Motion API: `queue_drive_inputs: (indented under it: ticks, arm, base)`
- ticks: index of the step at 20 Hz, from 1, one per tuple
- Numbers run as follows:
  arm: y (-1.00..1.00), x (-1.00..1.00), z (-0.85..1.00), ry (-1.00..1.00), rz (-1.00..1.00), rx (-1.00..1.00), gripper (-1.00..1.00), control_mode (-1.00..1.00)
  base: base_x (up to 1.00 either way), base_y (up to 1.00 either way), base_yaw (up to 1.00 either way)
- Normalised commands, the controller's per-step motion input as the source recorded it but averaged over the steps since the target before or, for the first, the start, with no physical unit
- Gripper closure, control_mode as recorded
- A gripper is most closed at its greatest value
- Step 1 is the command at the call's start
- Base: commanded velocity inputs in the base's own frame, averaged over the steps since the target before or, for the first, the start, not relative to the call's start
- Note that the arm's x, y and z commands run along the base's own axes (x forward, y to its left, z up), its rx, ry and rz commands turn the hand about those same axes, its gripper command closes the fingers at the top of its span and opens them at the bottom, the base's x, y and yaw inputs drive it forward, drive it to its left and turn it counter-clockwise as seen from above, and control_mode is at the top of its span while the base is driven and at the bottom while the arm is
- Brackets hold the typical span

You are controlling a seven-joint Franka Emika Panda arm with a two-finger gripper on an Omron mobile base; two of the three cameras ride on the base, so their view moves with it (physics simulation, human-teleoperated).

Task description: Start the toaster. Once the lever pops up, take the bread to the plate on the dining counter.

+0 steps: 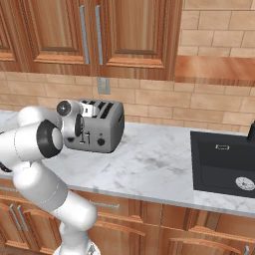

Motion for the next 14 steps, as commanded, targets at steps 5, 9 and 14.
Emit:
queue_drive_inputs:
  ticks: [5, 9, 14]
  arm:
    - [0.01, 0.02, 0.00, 0.04, 0.00, 0.00, -1.00, -1.00]
    - [0.01, 0.02, 0.00, 0.03, 0.00, 0.00, -1.00, -1.00]
    - [0.00, 0.11, 0.00, 0.03, 0.00, 0.00, -1.00, -1.00]
  base:
    - [0.00, 0.00, 0.00]
    - [0.00, 0.00, 0.00]
    - [0.00, 0.00, 0.00]
